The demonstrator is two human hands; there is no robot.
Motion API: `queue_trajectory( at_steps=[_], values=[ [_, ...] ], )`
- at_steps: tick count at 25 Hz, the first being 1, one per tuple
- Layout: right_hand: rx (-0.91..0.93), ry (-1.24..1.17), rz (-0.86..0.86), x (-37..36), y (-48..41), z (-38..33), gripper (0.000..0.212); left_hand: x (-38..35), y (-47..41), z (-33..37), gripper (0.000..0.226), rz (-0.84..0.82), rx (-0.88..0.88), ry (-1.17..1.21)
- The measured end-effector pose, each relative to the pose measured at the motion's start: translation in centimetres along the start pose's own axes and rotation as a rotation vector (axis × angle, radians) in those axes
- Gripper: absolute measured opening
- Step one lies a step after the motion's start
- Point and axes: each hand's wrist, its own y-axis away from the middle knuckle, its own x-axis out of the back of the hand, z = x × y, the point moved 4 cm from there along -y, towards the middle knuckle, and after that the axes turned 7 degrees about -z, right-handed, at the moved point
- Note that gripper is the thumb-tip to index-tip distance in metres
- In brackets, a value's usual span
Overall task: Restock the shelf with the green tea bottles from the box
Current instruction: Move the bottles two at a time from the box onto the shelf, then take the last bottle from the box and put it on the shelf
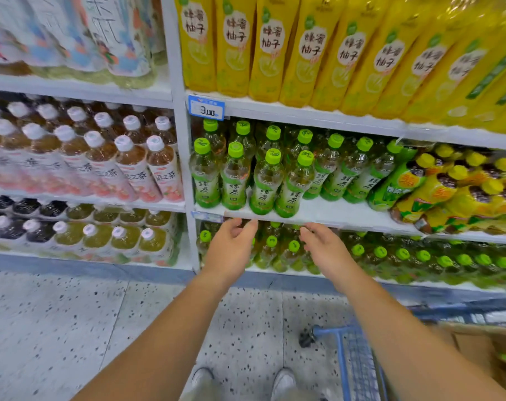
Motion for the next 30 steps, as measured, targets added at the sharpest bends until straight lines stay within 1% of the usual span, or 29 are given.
queue_trajectory(
  at_steps=[4, 7, 10, 11, 14, 16, 19, 23, 25, 30],
  values=[
    [0.002, 0.066, 0.029, -0.6, 6.1, -1.0, 0.050, 0.1, 5.3, 0.1, 0.066, -0.087, 0.016, -0.025],
    [-0.042, 0.031, 0.035, -1.5, 9.9, -0.6, 0.054, 0.3, 8.6, -1.1, 0.068, -0.125, 0.044, -0.048],
    [-0.104, 0.015, 0.056, -1.4, 13.5, 0.9, 0.059, 0.0, 11.3, -2.3, 0.069, -0.212, 0.095, -0.069],
    [-0.116, 0.013, 0.042, -1.2, 14.7, 1.5, 0.061, -0.4, 12.1, -2.6, 0.069, -0.243, 0.088, -0.093],
    [-0.157, 0.003, 0.004, -0.3, 18.0, 4.2, 0.063, -1.8, 14.4, -2.7, 0.068, -0.261, 0.061, -0.161],
    [-0.172, -0.017, 0.006, 0.9, 20.2, 6.7, 0.064, -3.3, 15.8, -2.9, 0.068, -0.291, 0.042, -0.226],
    [-0.182, -0.065, 0.060, 3.9, 23.7, 10.5, 0.063, -7.0, 17.8, -2.9, 0.062, -0.340, 0.026, -0.308],
    [-0.172, -0.078, 0.136, 8.9, 28.4, 16.2, 0.057, -14.1, 21.9, -4.1, 0.059, -0.376, 0.037, -0.290],
    [-0.174, -0.089, 0.132, 11.2, 30.4, 18.9, 0.061, -17.8, 24.0, -4.9, 0.059, -0.386, 0.036, -0.295],
    [-0.278, -0.129, 0.153, 17.3, 34.7, 25.5, 0.065, -27.4, 28.4, -6.3, 0.049, -0.468, 0.071, -0.359]
  ],
)
